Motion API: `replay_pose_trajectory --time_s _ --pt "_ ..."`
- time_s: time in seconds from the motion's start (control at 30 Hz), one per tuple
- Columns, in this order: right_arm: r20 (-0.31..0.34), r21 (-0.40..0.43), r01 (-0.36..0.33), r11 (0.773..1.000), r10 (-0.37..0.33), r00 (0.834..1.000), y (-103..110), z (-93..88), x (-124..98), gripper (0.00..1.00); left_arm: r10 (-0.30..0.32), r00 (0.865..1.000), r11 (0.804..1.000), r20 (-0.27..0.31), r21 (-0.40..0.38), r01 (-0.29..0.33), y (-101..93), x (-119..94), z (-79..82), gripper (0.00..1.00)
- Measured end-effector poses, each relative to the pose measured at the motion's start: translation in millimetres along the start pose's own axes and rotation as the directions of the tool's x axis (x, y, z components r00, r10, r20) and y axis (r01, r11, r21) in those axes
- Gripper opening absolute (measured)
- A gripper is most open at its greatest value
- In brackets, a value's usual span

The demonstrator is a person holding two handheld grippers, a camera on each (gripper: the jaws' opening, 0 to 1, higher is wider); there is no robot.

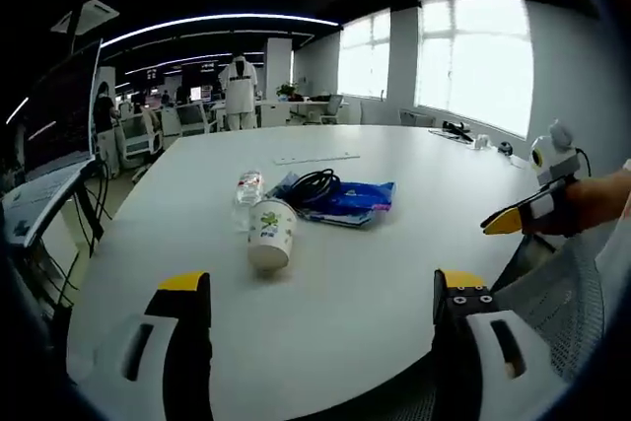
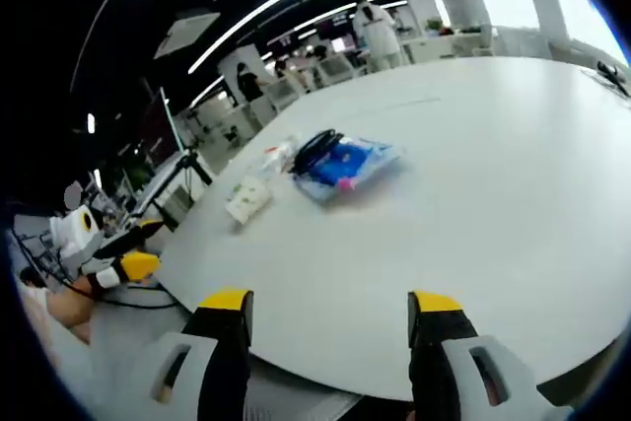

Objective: Arrange the tabletop items into an orderly group along one side of the table until the central work area is clear of visible clutter.

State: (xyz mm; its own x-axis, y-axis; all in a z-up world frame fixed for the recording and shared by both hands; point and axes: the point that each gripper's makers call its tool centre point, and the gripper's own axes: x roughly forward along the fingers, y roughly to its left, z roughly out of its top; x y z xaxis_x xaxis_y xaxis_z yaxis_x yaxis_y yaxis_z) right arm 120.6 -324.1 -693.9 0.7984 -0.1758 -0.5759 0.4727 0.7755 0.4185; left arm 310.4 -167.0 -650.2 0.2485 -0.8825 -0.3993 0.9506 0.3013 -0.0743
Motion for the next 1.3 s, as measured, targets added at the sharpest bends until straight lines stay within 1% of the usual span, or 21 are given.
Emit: replay_pose_trajectory --time_s 0.07,0.2,0.3,0.33,0.37,0.47,0.6,0.9,1.0,1.2,1.3 --pt "0.008 0.034 -0.004 0.999 0.004 1.000 -1 0.5 -1 0.64 0.006 1.000 1.000 0.004 0.000 -0.006 1.3 0 0.2 0.95" --pt "-0.020 0.009 0.010 1.000 -0.010 1.000 -2 -4.4 1 0.63 -0.002 1.000 1.000 -0.001 0.013 0.002 -1.8 0 -1.1 0.95" --pt "-0.021 0.018 0.000 1.000 0.000 1.000 1 -3.4 3 0.62 -0.010 1.000 1.000 -0.009 0.028 0.010 -3.6 0 -3.3 0.95" --pt "-0.021 0.018 -0.003 1.000 0.003 1.000 2 -2.8 4 0.62 -0.014 1.000 1.000 -0.007 0.026 0.014 -4.5 0 -3.0 0.95" --pt "-0.022 0.016 -0.006 1.000 0.006 1.000 3 -2.2 6 0.61 -0.021 1.000 1.000 0.007 0.018 0.021 -5.8 0 -0.7 0.94" --pt "-0.029 0.002 -0.012 1.000 0.012 0.999 5 -1.2 10 0.60 -0.026 0.999 1.000 0.022 -0.010 0.027 -5.4 -2 2.7 0.89" --pt "-0.033 0.007 -0.016 1.000 0.016 0.999 5 -0.2 13 0.59 -0.013 0.999 1.000 0.031 -0.012 0.014 -2.7 -2 3.9 0.90" --pt "-0.050 0.013 -0.015 1.000 0.016 0.999 4 0.1 16 0.57 -0.018 1.000 1.000 0.021 0.009 0.018 -4.6 -2 2.2 0.89" --pt "-0.057 0.009 -0.019 1.000 0.019 0.998 7 -0.9 18 0.56 -0.022 1.000 1.000 0.001 0.017 0.022 -5.9 -1 -1.3 0.88" --pt "-0.081 0.003 -0.031 1.000 0.031 0.996 13 -4.7 22 0.54 -0.032 0.999 0.999 -0.005 0.025 0.032 -8.0 -1 -2.7 0.88" --pt "-0.089 0.000 -0.039 0.999 0.039 0.995 16 -5.1 23 0.53 -0.050 0.999 0.999 -0.014 0.015 0.050 -11.1 -1 -3.9 0.85"
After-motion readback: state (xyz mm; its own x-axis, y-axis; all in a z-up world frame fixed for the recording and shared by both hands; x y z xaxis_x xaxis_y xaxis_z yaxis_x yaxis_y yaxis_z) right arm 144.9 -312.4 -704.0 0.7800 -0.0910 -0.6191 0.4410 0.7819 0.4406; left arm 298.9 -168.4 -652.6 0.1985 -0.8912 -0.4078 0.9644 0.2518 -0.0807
